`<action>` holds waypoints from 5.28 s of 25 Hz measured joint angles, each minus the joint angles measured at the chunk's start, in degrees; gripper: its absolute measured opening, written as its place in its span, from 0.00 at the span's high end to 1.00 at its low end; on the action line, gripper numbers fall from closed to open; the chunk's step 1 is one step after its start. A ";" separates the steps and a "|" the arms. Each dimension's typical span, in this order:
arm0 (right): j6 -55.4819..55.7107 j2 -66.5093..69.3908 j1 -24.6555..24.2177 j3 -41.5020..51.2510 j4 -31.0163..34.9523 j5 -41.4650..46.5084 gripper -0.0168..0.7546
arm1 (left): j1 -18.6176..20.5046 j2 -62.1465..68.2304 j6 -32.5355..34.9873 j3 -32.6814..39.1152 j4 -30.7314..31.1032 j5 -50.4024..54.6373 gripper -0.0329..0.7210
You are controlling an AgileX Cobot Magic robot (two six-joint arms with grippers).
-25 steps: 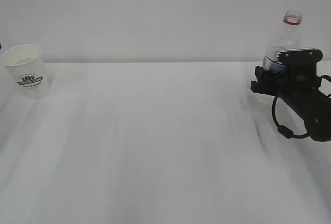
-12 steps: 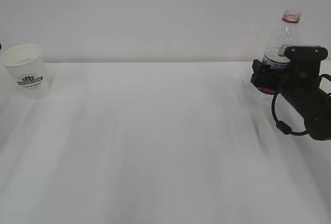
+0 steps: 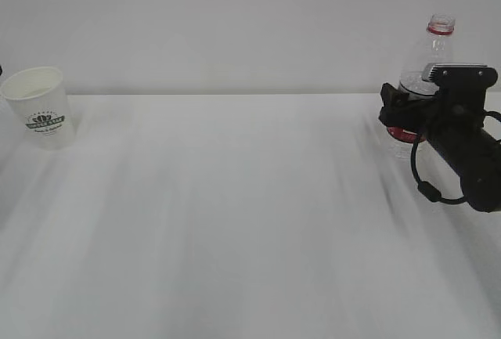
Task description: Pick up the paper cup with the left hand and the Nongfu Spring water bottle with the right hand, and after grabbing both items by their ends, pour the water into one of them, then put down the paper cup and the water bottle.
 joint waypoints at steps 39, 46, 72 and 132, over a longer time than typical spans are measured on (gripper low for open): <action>-2.96 -19.05 0.00 7.87 0.98 5.29 0.17 | 0.00 0.00 0.00 0.00 0.00 -0.19 0.19; -2.96 -21.11 0.00 11.04 0.42 5.29 0.18 | 0.00 0.00 0.00 0.00 0.00 -0.19 0.19; -3.09 -33.56 0.00 26.23 -0.69 5.00 0.21 | 0.00 -1.13 0.00 0.00 0.10 4.08 0.19; -3.09 -85.18 0.00 30.96 -1.59 50.43 0.21 | 0.00 -56.04 0.00 0.36 1.89 53.40 0.19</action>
